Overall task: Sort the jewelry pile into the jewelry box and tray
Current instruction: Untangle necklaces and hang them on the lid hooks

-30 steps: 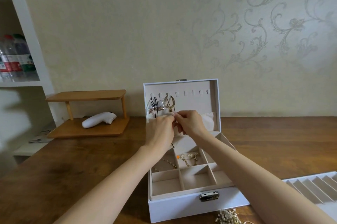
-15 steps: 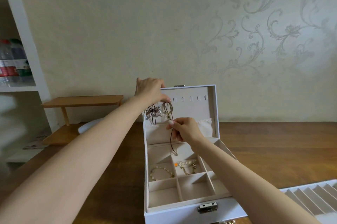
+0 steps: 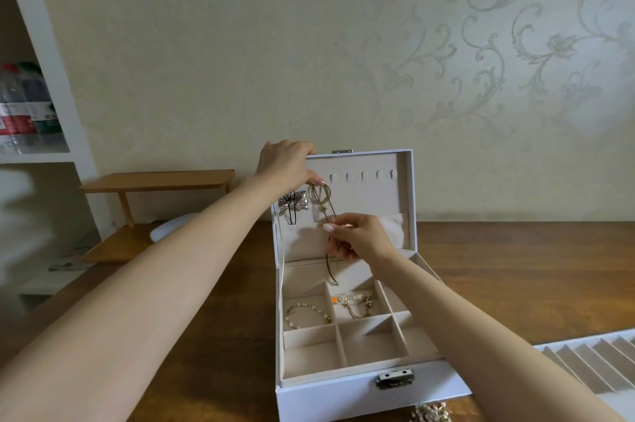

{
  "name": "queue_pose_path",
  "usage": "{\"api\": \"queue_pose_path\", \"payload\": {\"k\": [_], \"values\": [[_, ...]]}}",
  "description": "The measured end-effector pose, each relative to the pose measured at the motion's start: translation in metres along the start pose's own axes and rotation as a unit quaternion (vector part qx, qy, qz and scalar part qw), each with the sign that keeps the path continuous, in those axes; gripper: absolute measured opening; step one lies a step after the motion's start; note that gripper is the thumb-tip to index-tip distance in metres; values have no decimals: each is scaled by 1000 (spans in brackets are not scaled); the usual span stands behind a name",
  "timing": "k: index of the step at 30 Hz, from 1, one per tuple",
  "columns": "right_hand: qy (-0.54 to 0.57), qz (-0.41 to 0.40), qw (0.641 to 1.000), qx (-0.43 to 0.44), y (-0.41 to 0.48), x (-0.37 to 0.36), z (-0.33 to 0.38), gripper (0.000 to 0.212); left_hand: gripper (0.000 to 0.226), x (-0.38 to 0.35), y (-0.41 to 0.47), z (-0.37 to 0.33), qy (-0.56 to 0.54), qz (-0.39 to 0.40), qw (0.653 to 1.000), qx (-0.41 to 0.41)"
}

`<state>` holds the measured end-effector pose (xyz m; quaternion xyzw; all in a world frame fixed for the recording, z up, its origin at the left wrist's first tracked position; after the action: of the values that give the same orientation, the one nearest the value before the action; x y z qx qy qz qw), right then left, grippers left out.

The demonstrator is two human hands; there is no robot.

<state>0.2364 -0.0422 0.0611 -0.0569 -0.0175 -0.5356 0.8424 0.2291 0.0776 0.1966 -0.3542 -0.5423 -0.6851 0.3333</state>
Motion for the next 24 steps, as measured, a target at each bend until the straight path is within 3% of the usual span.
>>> {"api": "queue_pose_path", "payload": {"k": [4,9,15,24], "values": [[-50,28,997,-49,-8,4,-11,11,54,-2,-1,1,-4,1,1000,-4],[55,52,990,-122,-14,10,-34,7,51,-2,0,0,-9,5,1000,-3],[0,79,979,-188,-21,5,-51,5,50,-4,1,1,-12,9,1000,-7],[-30,87,977,-193,-30,2,-52,3,49,-7,2,3,-19,14,1000,-4]]}}
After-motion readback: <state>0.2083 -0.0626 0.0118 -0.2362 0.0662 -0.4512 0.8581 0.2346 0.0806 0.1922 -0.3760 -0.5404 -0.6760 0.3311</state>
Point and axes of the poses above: each hand's wrist, its own y-axis towards the middle knuckle, its own x-axis out of the back of the hand, z = x × y, the point moved 9 cm from there along y, towards the middle knuckle, and after that the axes turned 14 degrees about -x, right-handed, at the moved point
